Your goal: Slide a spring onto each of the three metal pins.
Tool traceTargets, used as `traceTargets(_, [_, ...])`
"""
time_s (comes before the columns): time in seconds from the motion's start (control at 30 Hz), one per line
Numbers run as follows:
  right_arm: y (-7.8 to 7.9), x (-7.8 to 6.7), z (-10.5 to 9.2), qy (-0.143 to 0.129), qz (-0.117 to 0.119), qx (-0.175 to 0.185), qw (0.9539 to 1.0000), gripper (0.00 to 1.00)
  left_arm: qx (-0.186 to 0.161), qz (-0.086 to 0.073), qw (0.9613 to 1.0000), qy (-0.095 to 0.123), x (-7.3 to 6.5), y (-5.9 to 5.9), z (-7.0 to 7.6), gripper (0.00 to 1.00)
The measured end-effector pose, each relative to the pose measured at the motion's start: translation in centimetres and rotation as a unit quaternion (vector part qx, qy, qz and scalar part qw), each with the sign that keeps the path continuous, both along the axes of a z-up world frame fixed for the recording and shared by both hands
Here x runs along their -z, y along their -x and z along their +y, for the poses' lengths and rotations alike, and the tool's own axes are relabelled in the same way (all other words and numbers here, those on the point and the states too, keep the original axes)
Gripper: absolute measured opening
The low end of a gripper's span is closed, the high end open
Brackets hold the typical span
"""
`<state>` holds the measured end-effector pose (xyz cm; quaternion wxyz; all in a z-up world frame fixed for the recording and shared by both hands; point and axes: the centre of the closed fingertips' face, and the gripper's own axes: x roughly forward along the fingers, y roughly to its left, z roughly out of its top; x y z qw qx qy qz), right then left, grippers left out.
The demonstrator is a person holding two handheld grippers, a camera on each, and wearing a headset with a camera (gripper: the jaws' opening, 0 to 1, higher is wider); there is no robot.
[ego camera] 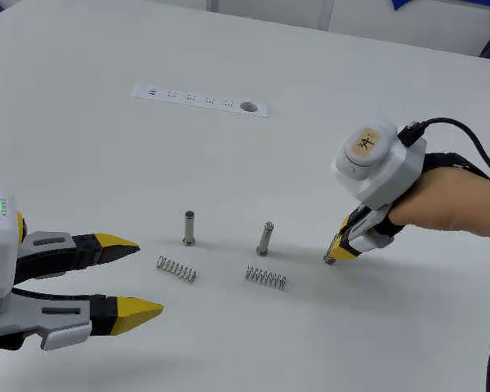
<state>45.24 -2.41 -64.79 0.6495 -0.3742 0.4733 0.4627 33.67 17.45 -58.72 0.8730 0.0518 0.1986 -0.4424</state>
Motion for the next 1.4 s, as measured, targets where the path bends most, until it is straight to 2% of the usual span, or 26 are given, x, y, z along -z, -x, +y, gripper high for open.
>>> traceTargets(0.27, [-0.1, 0.1, 0.0, -0.008, -0.006, 0.0, 0.9999, 0.16, -0.001, -0.002, 1.0, 0.001, -0.1, 0.0, -0.1, 0.5])
traceTargets(0.53, [0.5, -0.1, -1.5, -0.014, -0.009, 0.019, 0.9997, 0.18, 0.001, -0.002, 1.0, 0.001, -0.1, 0.0, -0.1, 0.5])
traceTargets(0.8, [2.9, 0.3, -2.1, -0.015, 0.004, 0.024, 0.9996, 0.18, 0.006, -0.003, 1.0, 0.0, -0.2, -0.1, -0.4, 0.5])
traceTargets(1.03, [5.0, -0.3, 0.1, -0.033, 0.008, 0.002, 0.9994, 0.17, 0.009, -0.006, 0.9999, 0.0, -0.3, -0.1, -0.6, 0.49])
traceTargets(1.2, [5.3, -1.0, 2.3, -0.057, 0.008, -0.015, 0.9982, 0.17, 0.011, -0.007, 0.9999, -0.001, -0.4, -0.1, -0.7, 0.49])
traceTargets(1.4, [5.5, -0.6, 4.2, -0.062, 0.003, -0.044, 0.9971, 0.17, 0.013, -0.008, 0.9999, -0.001, -0.5, -0.1, -0.8, 0.48])
